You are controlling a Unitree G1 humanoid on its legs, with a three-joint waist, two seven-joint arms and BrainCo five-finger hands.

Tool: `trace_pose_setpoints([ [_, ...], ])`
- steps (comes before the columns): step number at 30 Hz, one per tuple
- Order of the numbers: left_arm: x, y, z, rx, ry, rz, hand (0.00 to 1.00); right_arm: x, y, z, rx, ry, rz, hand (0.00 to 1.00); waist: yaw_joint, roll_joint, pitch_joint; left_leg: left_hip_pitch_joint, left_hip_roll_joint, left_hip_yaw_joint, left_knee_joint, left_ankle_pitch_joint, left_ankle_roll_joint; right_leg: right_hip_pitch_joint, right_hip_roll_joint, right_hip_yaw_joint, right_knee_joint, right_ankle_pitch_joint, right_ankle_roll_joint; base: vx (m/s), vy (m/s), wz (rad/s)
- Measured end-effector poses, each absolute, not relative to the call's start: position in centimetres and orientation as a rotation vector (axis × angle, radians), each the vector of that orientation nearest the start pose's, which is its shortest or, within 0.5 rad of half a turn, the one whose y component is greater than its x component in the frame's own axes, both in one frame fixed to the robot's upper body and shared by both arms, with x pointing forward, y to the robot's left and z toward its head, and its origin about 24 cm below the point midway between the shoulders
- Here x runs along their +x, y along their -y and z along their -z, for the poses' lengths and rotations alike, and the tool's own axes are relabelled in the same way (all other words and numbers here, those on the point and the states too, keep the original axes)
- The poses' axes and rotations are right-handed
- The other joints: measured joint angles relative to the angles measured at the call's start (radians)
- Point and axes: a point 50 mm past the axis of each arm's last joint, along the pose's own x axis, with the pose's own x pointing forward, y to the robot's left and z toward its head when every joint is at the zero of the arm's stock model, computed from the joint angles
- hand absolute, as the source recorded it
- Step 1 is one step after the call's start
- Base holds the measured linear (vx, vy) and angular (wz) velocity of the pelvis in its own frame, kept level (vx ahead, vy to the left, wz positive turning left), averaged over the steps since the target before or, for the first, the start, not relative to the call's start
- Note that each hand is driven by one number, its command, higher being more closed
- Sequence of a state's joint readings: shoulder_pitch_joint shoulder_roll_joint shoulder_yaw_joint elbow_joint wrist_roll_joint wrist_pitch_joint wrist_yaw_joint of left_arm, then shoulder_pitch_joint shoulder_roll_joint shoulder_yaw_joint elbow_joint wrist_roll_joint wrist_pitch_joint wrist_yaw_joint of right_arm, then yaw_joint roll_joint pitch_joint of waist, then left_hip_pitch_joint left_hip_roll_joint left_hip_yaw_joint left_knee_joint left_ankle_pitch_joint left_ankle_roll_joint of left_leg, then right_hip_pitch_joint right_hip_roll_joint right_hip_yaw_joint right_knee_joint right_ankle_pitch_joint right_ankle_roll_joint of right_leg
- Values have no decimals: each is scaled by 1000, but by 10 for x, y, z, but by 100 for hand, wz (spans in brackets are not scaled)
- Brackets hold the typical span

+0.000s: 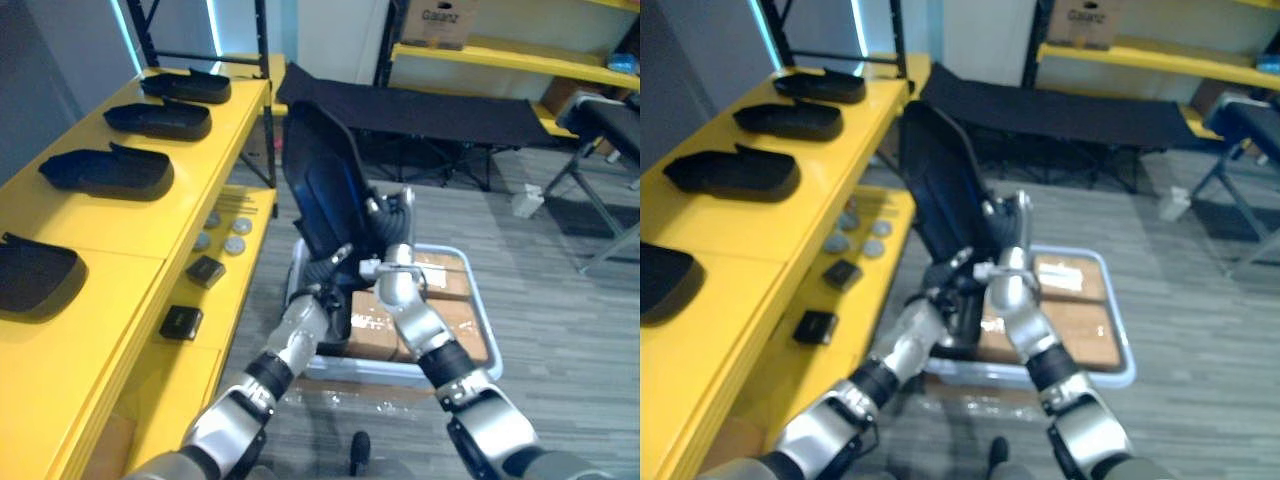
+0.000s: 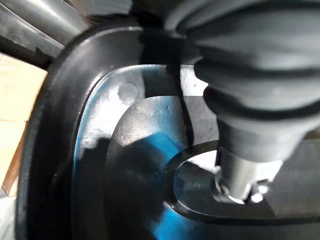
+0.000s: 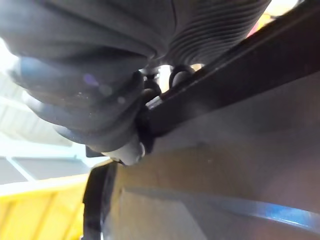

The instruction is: Walk over and take plastic housings, then place them on the shelf

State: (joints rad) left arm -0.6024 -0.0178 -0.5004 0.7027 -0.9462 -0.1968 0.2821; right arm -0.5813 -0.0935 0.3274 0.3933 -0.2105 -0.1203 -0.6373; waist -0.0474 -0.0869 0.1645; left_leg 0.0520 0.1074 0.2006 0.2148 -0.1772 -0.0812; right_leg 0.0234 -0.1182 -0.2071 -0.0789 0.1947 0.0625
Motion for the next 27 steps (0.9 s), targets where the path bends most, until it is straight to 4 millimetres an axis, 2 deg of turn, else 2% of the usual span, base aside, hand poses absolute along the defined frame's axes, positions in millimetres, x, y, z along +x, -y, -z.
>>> trace_pose_setpoints([
  [6, 327, -25, -48, -633, -239, 170, 100, 328, 88, -130, -302, 486, 221, 100, -12, 0, 0, 0, 0, 3, -5, 0, 0, -4, 0, 2, 0, 0, 0, 0, 0, 0],
  [11, 322, -19, -46, -548, -211, 208, 100, 325, 99, -124, -314, 471, 246, 100, -20, -1, 0, 3, -1, 6, -10, 0, 0, -6, 0, 8, 0, 0, 0, 4, 1, -2],
  [12, 322, -19, -46, -521, -202, 213, 100, 325, 102, -122, -312, 463, 249, 0, -21, -1, 0, 6, -1, 9, -11, 0, 0, -6, 1, 12, 0, 0, 0, 6, 3, -9],
  [17, 320, -18, -45, -452, -182, 232, 100, 320, 108, -116, -284, 442, 260, 0, -23, -3, 0, 16, 0, 23, -16, 0, 0, -6, 2, 22, 0, 0, 0, -1, 2, -8],
  [27, 320, -21, -43, -381, -178, 230, 100, 316, 117, -90, -291, 327, 274, 0, -23, -5, -1, 16, 0, 25, -15, 0, 0, -8, 2, 23, 0, 0, 1, 0, 0, 0],
])
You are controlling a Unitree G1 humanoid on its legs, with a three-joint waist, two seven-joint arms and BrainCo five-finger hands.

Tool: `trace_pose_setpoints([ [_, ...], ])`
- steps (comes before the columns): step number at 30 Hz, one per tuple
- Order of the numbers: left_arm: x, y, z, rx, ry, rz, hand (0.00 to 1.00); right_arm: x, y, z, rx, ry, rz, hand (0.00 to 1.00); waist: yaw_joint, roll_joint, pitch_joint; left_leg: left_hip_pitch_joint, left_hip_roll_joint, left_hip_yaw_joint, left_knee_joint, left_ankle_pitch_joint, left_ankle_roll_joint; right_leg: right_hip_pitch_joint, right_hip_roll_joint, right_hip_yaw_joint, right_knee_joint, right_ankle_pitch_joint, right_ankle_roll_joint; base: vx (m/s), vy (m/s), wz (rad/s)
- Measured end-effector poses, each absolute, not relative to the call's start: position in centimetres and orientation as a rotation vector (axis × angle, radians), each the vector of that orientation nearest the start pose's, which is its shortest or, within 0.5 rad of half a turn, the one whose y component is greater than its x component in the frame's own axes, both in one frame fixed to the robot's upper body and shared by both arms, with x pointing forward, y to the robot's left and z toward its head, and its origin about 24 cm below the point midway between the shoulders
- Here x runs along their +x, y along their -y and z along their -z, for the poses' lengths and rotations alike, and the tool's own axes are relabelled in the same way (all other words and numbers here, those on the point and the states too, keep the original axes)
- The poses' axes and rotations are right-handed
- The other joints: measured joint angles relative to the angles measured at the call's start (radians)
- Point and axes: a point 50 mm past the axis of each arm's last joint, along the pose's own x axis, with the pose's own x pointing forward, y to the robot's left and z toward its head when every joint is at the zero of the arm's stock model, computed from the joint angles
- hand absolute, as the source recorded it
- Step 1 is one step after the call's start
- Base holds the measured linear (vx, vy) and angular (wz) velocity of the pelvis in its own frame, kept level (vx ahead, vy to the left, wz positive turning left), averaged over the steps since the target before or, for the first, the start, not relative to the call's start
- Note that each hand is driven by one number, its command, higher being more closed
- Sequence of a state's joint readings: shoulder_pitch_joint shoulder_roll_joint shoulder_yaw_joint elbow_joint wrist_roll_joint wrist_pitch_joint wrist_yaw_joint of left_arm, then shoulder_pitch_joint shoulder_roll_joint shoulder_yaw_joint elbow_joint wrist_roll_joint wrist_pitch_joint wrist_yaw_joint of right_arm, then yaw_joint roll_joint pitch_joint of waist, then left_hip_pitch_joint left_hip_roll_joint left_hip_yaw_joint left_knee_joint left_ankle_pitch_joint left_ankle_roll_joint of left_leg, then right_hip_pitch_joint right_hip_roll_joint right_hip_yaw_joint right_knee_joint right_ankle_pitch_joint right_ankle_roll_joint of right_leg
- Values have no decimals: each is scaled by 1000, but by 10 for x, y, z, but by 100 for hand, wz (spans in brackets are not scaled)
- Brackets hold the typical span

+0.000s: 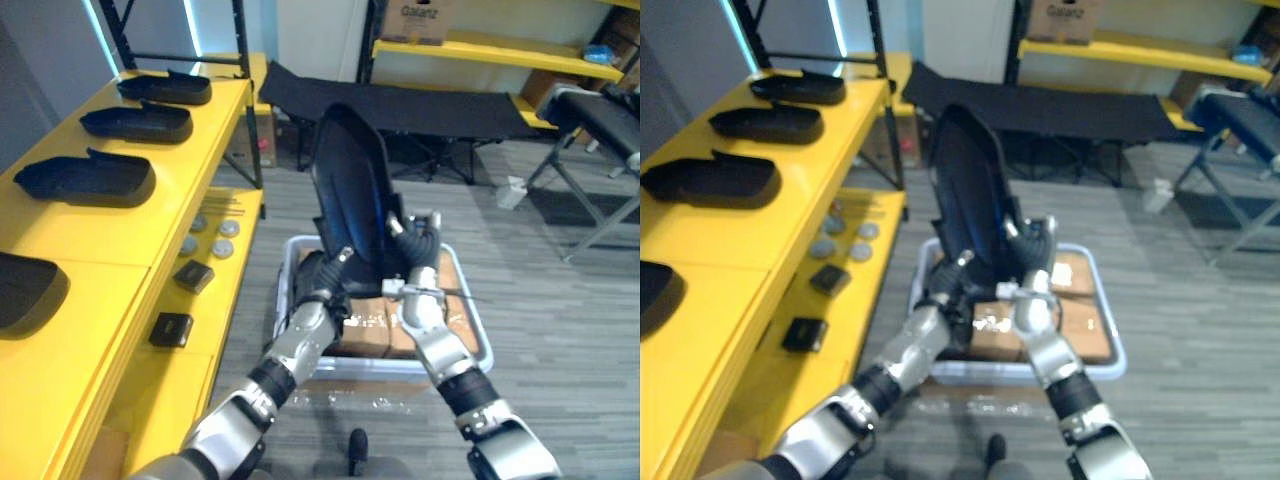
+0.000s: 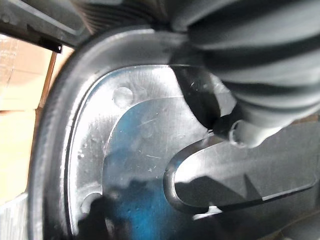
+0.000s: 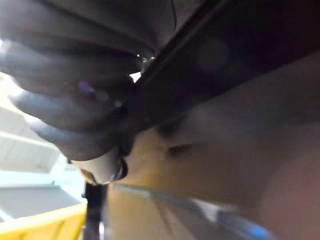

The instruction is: Walk over and take plastic housings, then place them on the shelf

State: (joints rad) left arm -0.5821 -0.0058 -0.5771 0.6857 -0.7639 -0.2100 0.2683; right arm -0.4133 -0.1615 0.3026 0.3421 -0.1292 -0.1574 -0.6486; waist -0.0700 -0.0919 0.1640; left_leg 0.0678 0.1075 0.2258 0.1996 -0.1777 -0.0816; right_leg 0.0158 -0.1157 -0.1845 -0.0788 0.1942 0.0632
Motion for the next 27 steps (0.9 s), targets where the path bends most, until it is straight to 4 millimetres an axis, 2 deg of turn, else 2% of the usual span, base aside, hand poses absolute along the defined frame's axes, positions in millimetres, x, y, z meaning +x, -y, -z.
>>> trace_pose_setpoints([
  [6, 321, -25, -48, -251, -125, 189, 100, 317, 120, -81, -298, 278, 282, 0, 0, -3, -1, -2, 0, 0, 0, 0, 0, -3, 0, 0, 0, 0, 0, 0, 0, 0],
  [10, 322, -32, -61, -3, 3, 143, 100, 316, 124, -65, -307, 199, 289, 0, 2, -14, -1, -19, 0, -1, 5, 0, 0, -17, 0, -2, 0, 1, 0, 0, 0, 0],
  [14, 321, -32, -69, 136, 77, 116, 100, 313, 125, -52, -296, 137, 278, 0, 1, -19, -3, -18, 0, -1, 7, 0, 0, -17, 0, -2, 0, 1, 0, 0, 0, 0],
  [20, 321, -34, -92, 290, 254, 67, 100, 311, 116, -45, -283, 103, 239, 0, -1, -19, -3, -20, 0, -1, 11, -1, 0, -18, 0, -2, -1, 0, 0, 0, 0, 0],
  [24, 322, -30, -112, 393, 377, 38, 100, 308, 113, -38, -216, 62, 195, 0, 0, -19, -3, -37, 0, 2, 21, -6, 1, -33, -1, 0, -9, 0, -1, -28, 3, -3],
  [27, 322, -27, -118, 484, 428, 30, 100, 302, 112, -30, -194, 40, 161, 0, -6, -19, -3, -37, 2, 3, 20, -7, 0, -35, 2, 2, -9, -1, -3, 6, 0, -1],
])
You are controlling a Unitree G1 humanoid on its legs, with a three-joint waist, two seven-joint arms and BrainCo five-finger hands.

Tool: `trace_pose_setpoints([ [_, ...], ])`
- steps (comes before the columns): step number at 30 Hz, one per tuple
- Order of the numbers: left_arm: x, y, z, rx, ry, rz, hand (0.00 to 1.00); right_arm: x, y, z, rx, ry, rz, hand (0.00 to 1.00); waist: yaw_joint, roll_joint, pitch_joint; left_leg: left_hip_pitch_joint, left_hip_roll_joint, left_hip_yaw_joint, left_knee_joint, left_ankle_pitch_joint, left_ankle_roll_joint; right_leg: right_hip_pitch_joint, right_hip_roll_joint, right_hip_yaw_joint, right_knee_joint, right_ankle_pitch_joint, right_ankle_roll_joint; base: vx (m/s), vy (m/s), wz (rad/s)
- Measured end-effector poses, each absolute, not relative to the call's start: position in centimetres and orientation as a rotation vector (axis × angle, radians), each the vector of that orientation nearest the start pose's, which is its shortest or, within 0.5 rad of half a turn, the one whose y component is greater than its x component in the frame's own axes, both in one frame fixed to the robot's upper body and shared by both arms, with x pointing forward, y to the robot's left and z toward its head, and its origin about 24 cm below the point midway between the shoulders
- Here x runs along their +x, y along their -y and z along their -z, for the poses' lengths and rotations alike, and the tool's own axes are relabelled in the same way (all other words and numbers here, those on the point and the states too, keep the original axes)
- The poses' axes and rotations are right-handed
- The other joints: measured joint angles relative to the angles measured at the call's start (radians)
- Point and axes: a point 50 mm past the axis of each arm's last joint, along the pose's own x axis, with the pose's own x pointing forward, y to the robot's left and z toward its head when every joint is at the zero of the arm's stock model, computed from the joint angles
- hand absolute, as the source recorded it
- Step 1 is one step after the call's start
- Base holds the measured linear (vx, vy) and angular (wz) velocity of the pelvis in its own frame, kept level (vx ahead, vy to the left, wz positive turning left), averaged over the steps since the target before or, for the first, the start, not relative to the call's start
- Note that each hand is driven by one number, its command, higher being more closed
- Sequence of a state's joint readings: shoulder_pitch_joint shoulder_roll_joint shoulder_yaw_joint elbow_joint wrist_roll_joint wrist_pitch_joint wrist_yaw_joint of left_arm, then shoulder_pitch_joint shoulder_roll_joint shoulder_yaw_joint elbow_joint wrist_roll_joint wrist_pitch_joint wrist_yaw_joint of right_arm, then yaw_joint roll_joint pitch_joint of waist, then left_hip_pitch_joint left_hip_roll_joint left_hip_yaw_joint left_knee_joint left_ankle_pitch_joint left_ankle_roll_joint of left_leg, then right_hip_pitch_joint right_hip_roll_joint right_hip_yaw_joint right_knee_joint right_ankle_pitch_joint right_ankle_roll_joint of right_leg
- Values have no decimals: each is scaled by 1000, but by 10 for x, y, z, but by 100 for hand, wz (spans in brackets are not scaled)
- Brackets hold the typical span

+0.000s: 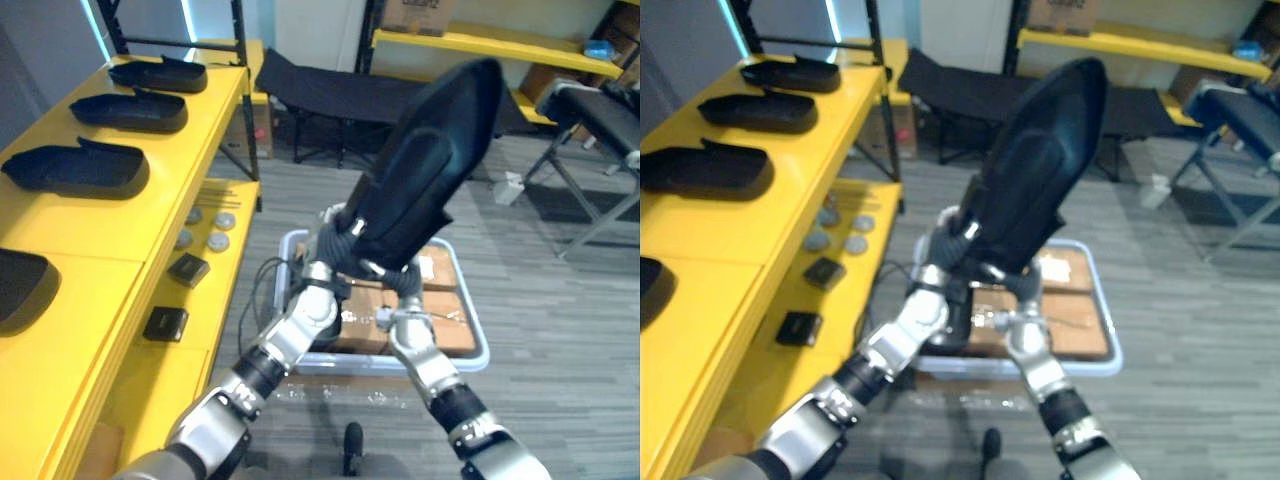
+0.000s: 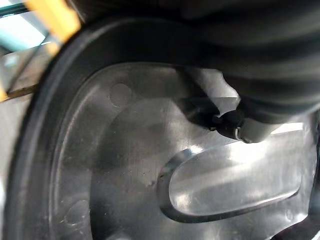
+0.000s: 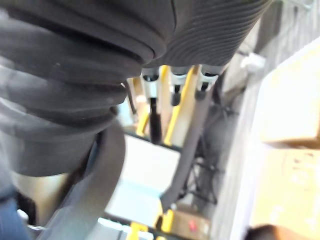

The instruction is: Walk over and take plastic housings, then place them on the shelf

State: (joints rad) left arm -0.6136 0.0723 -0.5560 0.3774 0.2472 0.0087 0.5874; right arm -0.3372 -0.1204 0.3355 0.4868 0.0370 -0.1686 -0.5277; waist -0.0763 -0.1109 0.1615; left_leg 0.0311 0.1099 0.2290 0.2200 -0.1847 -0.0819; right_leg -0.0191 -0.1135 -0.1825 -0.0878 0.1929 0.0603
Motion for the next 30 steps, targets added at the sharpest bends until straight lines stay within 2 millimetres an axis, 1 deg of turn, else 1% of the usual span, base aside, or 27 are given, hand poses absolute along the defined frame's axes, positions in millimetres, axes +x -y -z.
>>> trace_pose_setpoints([
  [2, 325, -30, -120, 552, 439, -14, 100, 299, 111, -28, -174, 40, 132, 0, -15, 0, 0, -1, 2, 2, -1, -1, -2, -3, 3, 3, 0, 0, 0, 25, -4, -4],
  [6, 329, -37, -124, 643, 464, -76, 100, 296, 111, -31, -136, 54, 100, 0, -22, 3, 2, -1, 6, 27, 0, -8, -3, -18, 8, 27, 0, 0, 0, 23, 5, -18],
  [8, 332, -44, -127, 664, 460, -122, 100, 291, 113, -32, -122, 63, 98, 0, -34, 7, 4, 0, 8, 28, 0, -10, -4, -18, 10, 29, 0, 0, 0, 28, 5, -4],
  [10, 340, -60, -127, 691, 430, -199, 100, 285, 119, -37, -82, 94, 102, 0, -47, 11, 7, 0, 9, 31, -1, -12, -5, -21, 12, 33, 0, 0, 0, 24, 3, -5],
  [11, 342, -65, -125, 700, 416, -215, 100, 284, 122, -40, -71, 106, 113, 0, -47, 12, 8, 0, 9, 33, 0, -12, -4, -22, 12, 36, 0, 0, 0, 12, 6, -11],
  [13, 350, -89, -117, 736, 346, -302, 100, 280, 137, -52, -52, 169, 151, 0, -49, 17, 11, 0, 8, 45, 0, -15, -3, -31, 13, 50, 0, 3, 1, 3, 9, -16],
  [15, 354, -104, -111, 752, 302, -350, 100, 277, 148, -57, -51, 195, 171, 0, -51, 21, 13, 0, 7, 48, 0, -15, -2, -32, 13, 53, 2, 4, 1, 5, 7, -7],
  [16, 356, -116, -107, 759, 270, -388, 100, 273, 157, -60, -43, 213, 193, 0, -53, 22, 14, 1, 7, 49, 0, -15, -2, -32, 13, 54, 4, 5, 1, 0, 0, 0],
  [17, 357, -128, -105, 768, 248, -430, 100, 270, 165, -63, -33, 224, 211, 0, -58, 23, 15, 1, 7, 49, 0, -15, -2, -32, 13, 55, 6, 5, 2, 0, 0, 0],
  [18, 357, -135, -104, 772, 241, -455, 100, 269, 168, -64, -32, 229, 212, 0, -62, 23, 15, 1, 7, 49, 0, -15, -2, -32, 13, 55, 6, 5, 2, 0, 0, 0],
  [19, 356, -153, -101, 778, 224, -514, 100, 267, 175, -66, -31, 239, 227, 0, -73, 24, 15, 2, 7, 51, 0, -16, -1, -33, 13, 61, 5, 6, 2, -6, 7, -4],
  [20, 355, -164, -99, 784, 209, -546, 100, 263, 181, -67, -16, 247, 234, 0, -74, 26, 17, 2, 7, 54, 0, -17, 0, -34, 14, 68, 4, 7, 2, -11, 8, -6],
  [22, 354, -173, -95, 784, 191, -580, 100, 261, 186, -68, -15, 253, 243, 0, -74, 29, 19, 3, 7, 57, 3, -20, -1, -34, 14, 72, 1, 8, 3, -17, 13, -8],
  [23, 344, -200, -85, 739, 166, -671, 100, 252, 207, -63, -3, 235, 299, 0, -77, 51, 32, 0, 9, 61, 17, -30, 0, -34, 15, 78, 0, 8, 3, -10, 19, -8],
  [25, 340, -207, -80, 623, 152, -708, 100, 247, 217, -61, 38, 228, 342, 0, -77, 61, 38, 0, 9, 62, 17, -31, 0, -34, 16, 78, 0, 8, 2, -1, 8, -3],
  [28, 338, -210, -80, 551, 152, -726, 100, 242, 225, -57, 63, 213, 381, 0, -77, 66, 39, -1, 11, 63, 16, -31, 0, -36, 18, 79, 1, 7, 1, 0, 0, 0],
  [29, 333, -211, -81, 487, 171, -732, 100, 237, 230, -53, 76, 205, 417, 0, -78, 69, 37, -1, 11, 63, 15, -32, -1, -36, 18, 79, 7, 7, 1, 44, 3, -1],
  [30, 323, -208, -80, 325, 227, -709, 100, 229, 237, -48, 103, 201, 469, 0, -80, 75, 37, -1, 11, 63, 13, -32, -1, -37, 19, 79, 9, 7, 1, 56, 7, -1],
])
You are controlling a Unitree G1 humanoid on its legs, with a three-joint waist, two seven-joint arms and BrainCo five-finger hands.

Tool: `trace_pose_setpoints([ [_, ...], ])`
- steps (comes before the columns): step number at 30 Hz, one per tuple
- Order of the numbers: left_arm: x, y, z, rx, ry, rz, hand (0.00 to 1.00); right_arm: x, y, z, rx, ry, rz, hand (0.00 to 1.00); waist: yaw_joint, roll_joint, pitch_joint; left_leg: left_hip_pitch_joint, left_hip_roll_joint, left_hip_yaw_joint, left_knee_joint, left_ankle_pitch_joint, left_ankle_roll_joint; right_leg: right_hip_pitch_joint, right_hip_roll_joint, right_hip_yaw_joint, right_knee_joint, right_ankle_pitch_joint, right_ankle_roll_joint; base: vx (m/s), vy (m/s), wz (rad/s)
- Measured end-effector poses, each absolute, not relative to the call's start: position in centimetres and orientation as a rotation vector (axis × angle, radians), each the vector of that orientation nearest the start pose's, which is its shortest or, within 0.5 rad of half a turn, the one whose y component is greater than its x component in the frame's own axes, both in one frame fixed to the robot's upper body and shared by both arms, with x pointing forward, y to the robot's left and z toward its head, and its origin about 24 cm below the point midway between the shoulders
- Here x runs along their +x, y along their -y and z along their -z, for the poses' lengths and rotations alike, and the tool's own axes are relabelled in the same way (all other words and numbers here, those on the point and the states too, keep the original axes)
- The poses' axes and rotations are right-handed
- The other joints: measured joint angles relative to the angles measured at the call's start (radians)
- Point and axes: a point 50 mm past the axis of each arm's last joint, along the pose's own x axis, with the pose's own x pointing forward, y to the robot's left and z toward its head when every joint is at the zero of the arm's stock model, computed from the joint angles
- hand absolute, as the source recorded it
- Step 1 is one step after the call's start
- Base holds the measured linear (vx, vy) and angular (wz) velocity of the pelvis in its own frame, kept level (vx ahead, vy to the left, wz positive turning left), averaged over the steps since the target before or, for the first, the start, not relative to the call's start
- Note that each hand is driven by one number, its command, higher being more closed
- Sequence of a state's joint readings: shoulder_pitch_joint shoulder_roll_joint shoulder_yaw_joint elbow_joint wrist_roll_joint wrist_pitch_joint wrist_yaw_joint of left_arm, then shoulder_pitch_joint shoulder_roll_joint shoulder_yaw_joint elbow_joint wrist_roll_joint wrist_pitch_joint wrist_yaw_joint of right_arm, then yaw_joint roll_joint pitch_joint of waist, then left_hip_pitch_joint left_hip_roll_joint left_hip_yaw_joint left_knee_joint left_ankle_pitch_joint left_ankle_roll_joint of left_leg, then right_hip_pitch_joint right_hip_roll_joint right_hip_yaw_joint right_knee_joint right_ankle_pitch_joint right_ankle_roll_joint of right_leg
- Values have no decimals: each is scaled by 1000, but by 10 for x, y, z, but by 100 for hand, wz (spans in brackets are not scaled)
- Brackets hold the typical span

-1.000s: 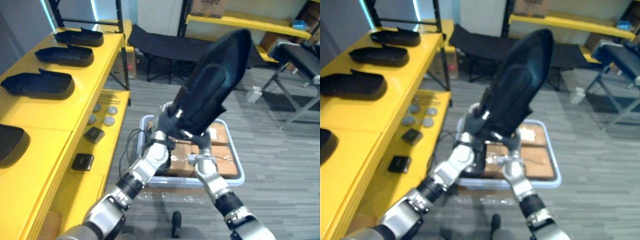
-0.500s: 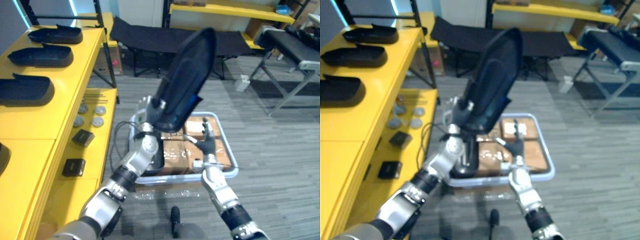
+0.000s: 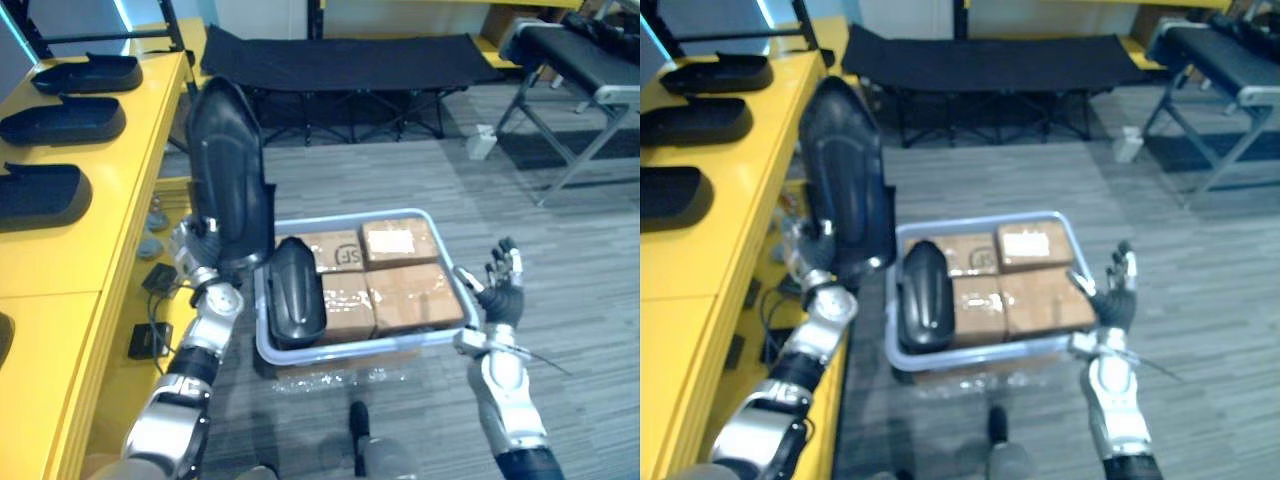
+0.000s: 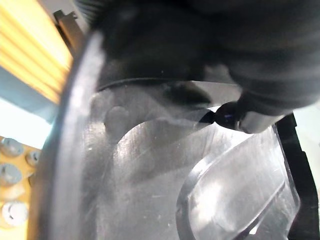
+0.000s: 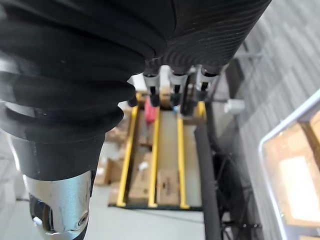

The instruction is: Walk over and take plastic housings, then place them on the shelf

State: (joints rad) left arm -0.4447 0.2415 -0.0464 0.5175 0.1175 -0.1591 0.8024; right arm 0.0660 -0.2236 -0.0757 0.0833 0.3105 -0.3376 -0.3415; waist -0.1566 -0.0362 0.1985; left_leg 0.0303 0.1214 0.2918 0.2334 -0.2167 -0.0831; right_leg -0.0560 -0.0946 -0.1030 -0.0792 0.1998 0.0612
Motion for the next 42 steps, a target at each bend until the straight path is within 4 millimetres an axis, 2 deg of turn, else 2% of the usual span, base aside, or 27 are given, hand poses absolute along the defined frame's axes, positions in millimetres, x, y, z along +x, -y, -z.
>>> trace_pose_setpoints([
  [2, 306, -195, -85, 150, 317, -664, 100, 217, 247, -40, 124, 193, 534, 0, 3, 7, 0, 1, -1, -1, -4, 0, 0, 0, -1, 0, 0, 0, 0, 42, 12, 1],
  [4, 286, -179, -101, -13, 446, -588, 100, 208, 250, -35, 137, 192, 555, 0, 9, 16, -5, 3, -6, -7, -9, 0, 0, 4, 1, -7, 0, 0, 0, 17, 4, 7],
  [6, 276, -174, -113, -63, 518, -553, 100, 209, 247, -35, 144, 207, 535, 0, 14, 28, -12, 3, -8, -11, -10, 0, 1, 7, -1, -11, 0, 0, 0, -20, 0, 6],
  [9, 261, -170, -130, -114, 616, -517, 100, 210, 244, -37, 146, 223, 488, 0, 40, 61, -29, 2, -14, -33, -13, 1, 5, 26, -10, -38, 0, -9, 7, -49, -6, 21],
  [12, 237, -183, -136, -116, 668, -564, 100, 217, 234, -46, 163, 260, 418, 0, 73, 92, -50, 1, -18, -82, -16, 3, 7, 53, -16, -91, -9, -37, 8, -32, -27, 42],
  [13, 233, -188, -136, -105, 671, -587, 100, 219, 231, -47, 175, 267, 398, 0, 80, 96, -52, 0, -18, -91, -18, 5, 7, 56, -17, -100, -9, -41, 10, -21, -26, 41],
  [15, 220, -209, -135, -67, 676, -683, 100, 231, 215, -58, 217, 308, 307, 0, 117, 104, -62, -24, -24, -134, -20, 21, 2, 59, -25, -146, -9, -45, 8, -19, -27, 56],
  [17, 209, -223, -136, -29, 680, -752, 100, 240, 202, -64, 246, 328, 243, 0, 138, 101, -61, -36, -31, -171, -37, 42, 0, 60, -30, -183, -9, -41, 9, 2, -47, 65],
  [20, 185, -249, -132, 76, 648, -889, 100, 254, 174, -72, 284, 334, 122, 0, 204, 94, -62, -38, -39, -251, -66, 76, -4, 91, -35, -266, -2, -41, 6, 51, -56, 82],
  [21, 171, -263, -128, 120, 621, -964, 100, 263, 158, -74, 287, 321, 57, 0, 244, 91, -64, -43, -45, -287, -76, 88, -3, 104, -38, -312, -1, -42, 6, 23, -30, 70],
  [22, 166, -267, -126, 138, 608, -988, 100, 267, 152, -75, 287, 318, 37, 0, 261, 89, -65, -53, -49, -305, -82, 93, -2, 109, -40, -331, -1, -43, 7, 6, -32, 99],
  [24, 140, -284, -117, 221, 549, -1100, 100, 280, 136, -69, 287, 277, -7, 0, 318, 74, -74, -69, -74, -393, -98, 117, 4, 134, -54, -421, -2, -55, 15, 32, -13, 111],
  [25, 132, -287, -115, 234, 534, -1133, 100, 282, 133, -66, 290, 262, -8, 0, 337, 68, -78, -67, -78, -406, -107, 122, 5, 140, -59, -433, -2, -58, 17, 65, 16, 98],
  [26, 116, -293, -109, 260, 490, -1194, 100, 284, 129, -60, 293, 232, -9, 0, 375, 56, -84, -66, -88, -430, -121, 132, 8, 154, -67, -463, -4, -64, 25, 58, 19, 65],
  [27, 108, -296, -106, 274, 467, -1225, 100, 284, 127, -57, 300, 219, -10, 0, 394, 53, -86, -65, -93, -445, -121, 133, 10, 163, -70, -475, -2, -67, 26, 75, 37, 77],
  [29, 78, -301, -94, 272, 376, -1325, 100, 283, 113, -52, 321, 188, -36, 0, 446, 40, -94, -63, -117, -484, -120, 135, 14, 195, -87, -515, -1, -84, 41, 63, 41, 64],
  [31, 63, -301, -88, 242, 339, -1363, 100, 283, 108, -51, 312, 183, -57, 0, 457, 35, -97, -72, -137, -503, -122, 130, 30, 215, -100, -551, 0, -100, 45, 4, 36, 59],
  [33, 60, -298, -90, 223, 350, -1352, 100, 281, 111, -47, 306, 172, -44, 0, 438, 26, -104, -98, -118, -420, -120, 125, 51, 243, -111, -625, 0, -116, 58, 20, -1, 111],
  [34, 64, -296, -94, 214, 384, -1310, 100, 281, 118, -46, 299, 170, -19, 0, 414, 18, -102, -115, -91, -334, -116, 145, 64, 270, -116, -693, 1, -119, 62, 60, 10, 149],
  [35, 71, -293, -97, 201, 422, -1264, 100, 280, 128, -43, 278, 165, 13, 0, 404, 18, -102, -128, -69, -267, -117, 180, 48, 285, -122, -741, 8, -121, 71, 47, 47, 139],
  [37, 78, -291, -100, 181, 454, -1217, 100, 278, 140, -40, 225, 157, 59, 0, 417, 21, -98, -135, -82, -260, -133, 211, 25, 285, -143, -759, 31, -121, 78, 47, 120, 72],
  [42, 90, -289, -107, 154, 500, -1154, 100, 279, 142, -42, 201, 165, 70, 0, 412, 13, -74, -128, -113, -284, -149, 232, 36, 283, -175, -742, 68, -137, 55, 26, 85, 21],
])
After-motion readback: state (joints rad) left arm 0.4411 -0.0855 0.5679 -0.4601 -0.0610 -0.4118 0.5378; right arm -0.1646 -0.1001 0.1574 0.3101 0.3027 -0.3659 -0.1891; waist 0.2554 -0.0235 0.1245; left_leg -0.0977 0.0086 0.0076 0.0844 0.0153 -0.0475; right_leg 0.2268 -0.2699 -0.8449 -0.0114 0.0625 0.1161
